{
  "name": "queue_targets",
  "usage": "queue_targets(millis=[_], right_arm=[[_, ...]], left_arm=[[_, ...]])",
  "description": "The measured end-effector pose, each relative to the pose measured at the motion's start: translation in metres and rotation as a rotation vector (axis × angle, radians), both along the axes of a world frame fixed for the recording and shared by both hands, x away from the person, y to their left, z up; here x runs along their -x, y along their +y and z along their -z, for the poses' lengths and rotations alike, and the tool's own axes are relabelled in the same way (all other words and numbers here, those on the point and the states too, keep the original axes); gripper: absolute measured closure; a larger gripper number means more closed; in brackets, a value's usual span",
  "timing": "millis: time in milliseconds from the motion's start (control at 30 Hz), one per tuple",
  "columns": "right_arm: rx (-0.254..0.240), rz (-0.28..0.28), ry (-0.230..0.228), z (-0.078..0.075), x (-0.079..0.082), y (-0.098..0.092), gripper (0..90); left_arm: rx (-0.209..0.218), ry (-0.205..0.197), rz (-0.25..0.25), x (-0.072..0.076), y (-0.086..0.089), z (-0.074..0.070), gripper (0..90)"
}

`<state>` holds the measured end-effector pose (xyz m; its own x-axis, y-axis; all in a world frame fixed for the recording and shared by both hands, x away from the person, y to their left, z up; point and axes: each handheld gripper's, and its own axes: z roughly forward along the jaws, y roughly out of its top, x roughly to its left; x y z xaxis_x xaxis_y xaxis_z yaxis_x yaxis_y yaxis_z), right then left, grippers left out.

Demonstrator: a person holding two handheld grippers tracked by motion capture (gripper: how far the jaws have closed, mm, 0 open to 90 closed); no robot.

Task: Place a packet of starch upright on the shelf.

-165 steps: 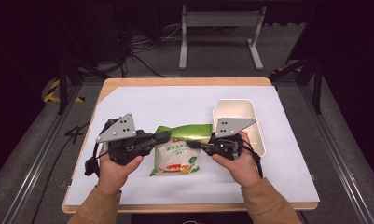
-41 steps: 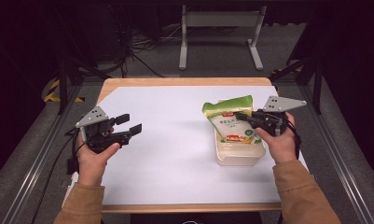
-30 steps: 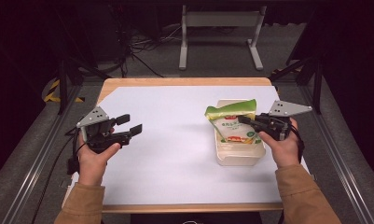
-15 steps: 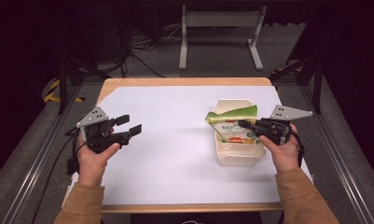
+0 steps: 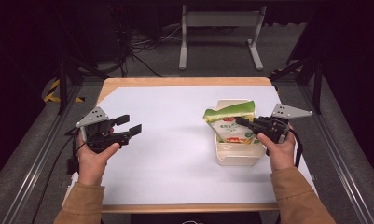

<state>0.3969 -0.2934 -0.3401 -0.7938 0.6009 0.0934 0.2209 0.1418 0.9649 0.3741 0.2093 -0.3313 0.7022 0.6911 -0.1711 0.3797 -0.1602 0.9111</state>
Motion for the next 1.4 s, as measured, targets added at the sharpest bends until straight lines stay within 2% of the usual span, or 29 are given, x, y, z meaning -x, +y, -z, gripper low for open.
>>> queue_targets(millis=[133, 233, 300, 367, 433, 533, 600, 700, 767, 833, 1000, 1067, 1133, 1267, 1333, 1400], right_arm=[[0.022, 0.030, 0.000, -0.002, 0.007, -0.006, 87.7], [-0.023, 0.046, 0.015, 0.000, 0.010, -0.011, 87.2], [-0.057, 0.030, 0.020, 0.000, 0.010, -0.012, 87.7], [-0.063, 0.026, 0.021, 0.000, 0.009, -0.010, 88.0], [-0.099, -0.013, 0.018, -0.002, 0.005, -0.002, 89.1], [-0.119, -0.028, 0.016, -0.003, 0.001, 0.004, 89.3], [-0.153, -0.040, 0.011, -0.005, -0.002, 0.009, 89.4], [-0.151, -0.046, 0.014, -0.003, -0.001, 0.012, 89.3], [-0.137, -0.033, 0.038, 0.002, 0.001, 0.008, 89.3], [-0.152, -0.016, 0.051, 0.008, 0.004, 0.001, 89.3], [-0.139, 0.067, 0.040, 0.006, 0.012, -0.018, 88.3], [-0.128, 0.110, 0.047, 0.003, 0.013, -0.020, 82.9], [-0.079, 0.132, 0.043, -0.002, 0.012, -0.017, 78.2], [0.084, 0.173, 0.008, -0.009, 0.012, -0.007, 72.8], [0.169, 0.181, -0.010, -0.015, 0.013, -0.003, 66.2], [0.208, 0.182, 0.007, -0.018, 0.011, -0.003, 59.8]], left_arm=[[0.000, -0.002, -0.001, 0.000, 0.001, 0.000, 35.4], [-0.001, 0.000, 0.000, 0.000, 0.000, 0.000, 35.4], [-0.004, 0.006, 0.002, 0.000, -0.002, 0.000, 35.4], [-0.007, 0.005, 0.006, 0.000, -0.002, 0.001, 35.4], [-0.009, 0.003, 0.005, -0.001, -0.003, 0.001, 35.4], [-0.005, 0.008, 0.005, -0.002, -0.002, 0.001, 35.4], [-0.004, 0.009, 0.007, -0.002, -0.002, 0.002, 35.4], [-0.009, 0.008, 0.009, -0.002, -0.002, 0.002, 35.4], [-0.009, 0.008, 0.008, -0.002, -0.002, 0.002, 35.4], [-0.010, 0.006, 0.008, -0.002, -0.002, 0.002, 35.4], [-0.010, 0.010, 0.005, -0.002, -0.004, 0.003, 35.4], [-0.016, 0.008, 0.008, -0.002, -0.005, 0.003, 35.4], [-0.017, 0.015, 0.008, -0.002, -0.005, 0.003, 35.4], [-0.021, 0.012, 0.009, -0.003, -0.004, 0.004, 35.4], [-0.019, 0.013, 0.008, -0.003, -0.004, 0.004, 35.4], [-0.018, 0.014, 0.008, -0.003, -0.003, 0.005, 35.4]])
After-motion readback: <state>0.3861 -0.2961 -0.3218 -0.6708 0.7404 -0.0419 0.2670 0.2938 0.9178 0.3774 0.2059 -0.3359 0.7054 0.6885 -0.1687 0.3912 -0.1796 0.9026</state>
